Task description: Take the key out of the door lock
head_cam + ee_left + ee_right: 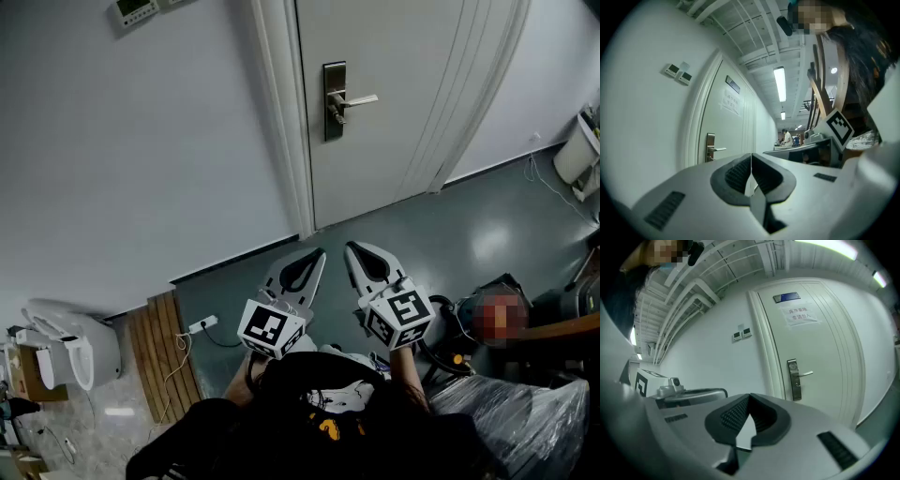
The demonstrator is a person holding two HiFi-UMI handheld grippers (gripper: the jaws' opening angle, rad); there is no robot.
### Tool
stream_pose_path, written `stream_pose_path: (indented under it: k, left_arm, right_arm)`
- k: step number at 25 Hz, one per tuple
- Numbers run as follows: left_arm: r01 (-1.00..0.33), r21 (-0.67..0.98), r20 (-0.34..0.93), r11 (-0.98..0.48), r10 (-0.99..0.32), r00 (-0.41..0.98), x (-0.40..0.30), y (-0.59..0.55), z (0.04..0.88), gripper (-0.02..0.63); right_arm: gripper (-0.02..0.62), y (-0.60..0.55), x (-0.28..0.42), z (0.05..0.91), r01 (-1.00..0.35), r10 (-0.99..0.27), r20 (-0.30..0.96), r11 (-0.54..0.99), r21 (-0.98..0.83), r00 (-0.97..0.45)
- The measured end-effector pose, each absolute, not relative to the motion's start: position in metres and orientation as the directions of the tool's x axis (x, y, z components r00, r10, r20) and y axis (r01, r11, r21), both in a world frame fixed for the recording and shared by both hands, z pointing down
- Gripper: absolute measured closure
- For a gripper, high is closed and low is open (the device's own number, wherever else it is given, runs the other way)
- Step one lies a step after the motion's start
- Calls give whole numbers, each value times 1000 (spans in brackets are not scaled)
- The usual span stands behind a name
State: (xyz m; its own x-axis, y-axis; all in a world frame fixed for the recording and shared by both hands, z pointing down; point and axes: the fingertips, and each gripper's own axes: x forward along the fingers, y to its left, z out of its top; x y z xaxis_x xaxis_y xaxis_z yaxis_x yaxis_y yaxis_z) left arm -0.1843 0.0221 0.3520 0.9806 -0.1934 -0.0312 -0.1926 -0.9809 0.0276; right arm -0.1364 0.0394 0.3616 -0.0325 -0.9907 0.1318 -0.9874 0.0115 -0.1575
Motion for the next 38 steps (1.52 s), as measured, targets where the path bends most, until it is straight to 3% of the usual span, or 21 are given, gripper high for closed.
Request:
stream_pose_path:
  k: [20,38]
  left_arm:
    - [-229,56,5,-972,-230,973,-161,39,361,596]
    - [-180,89,-20,-980,-183,983,-47,-56,369,597]
  right_arm:
    - [591,80,-112,381,-973,-993,114,-4,-229,-22]
    - [591,-7,-7,394,-970,-991,137,-37,-242,4]
